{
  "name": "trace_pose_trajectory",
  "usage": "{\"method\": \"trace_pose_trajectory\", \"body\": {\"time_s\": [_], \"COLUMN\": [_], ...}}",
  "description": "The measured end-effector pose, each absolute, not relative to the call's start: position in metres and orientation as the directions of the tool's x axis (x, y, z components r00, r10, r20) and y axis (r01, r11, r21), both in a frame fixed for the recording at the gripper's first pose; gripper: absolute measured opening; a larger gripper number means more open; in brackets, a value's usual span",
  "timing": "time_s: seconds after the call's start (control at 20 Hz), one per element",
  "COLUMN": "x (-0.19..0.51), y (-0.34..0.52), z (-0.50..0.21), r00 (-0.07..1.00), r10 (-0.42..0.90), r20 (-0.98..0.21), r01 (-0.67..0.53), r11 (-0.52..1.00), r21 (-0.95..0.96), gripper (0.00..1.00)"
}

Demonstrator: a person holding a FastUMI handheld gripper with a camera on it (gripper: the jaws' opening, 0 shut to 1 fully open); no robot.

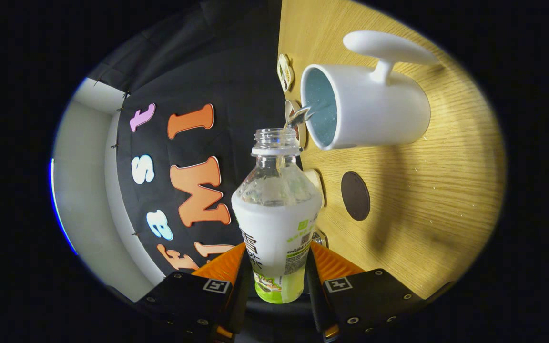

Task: Take the bottle from table, then pour the juice into the cup, finally place the bottle on the coaster

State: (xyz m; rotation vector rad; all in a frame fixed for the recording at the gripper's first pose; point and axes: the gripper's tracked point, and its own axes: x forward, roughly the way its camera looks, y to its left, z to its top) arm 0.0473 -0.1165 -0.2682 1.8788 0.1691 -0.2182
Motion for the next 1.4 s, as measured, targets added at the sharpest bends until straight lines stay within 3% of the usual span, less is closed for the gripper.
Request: {"method": "trace_pose_trajectory", "body": {"time_s": [1.4], "x": [0.051], "y": [-0.136], "z": [-0.256], "r00": [0.965], "r10": [-0.027], "r20": [-0.263], "r01": [0.228], "r11": [-0.413], "r21": [0.882], "gripper": [0.58]}}
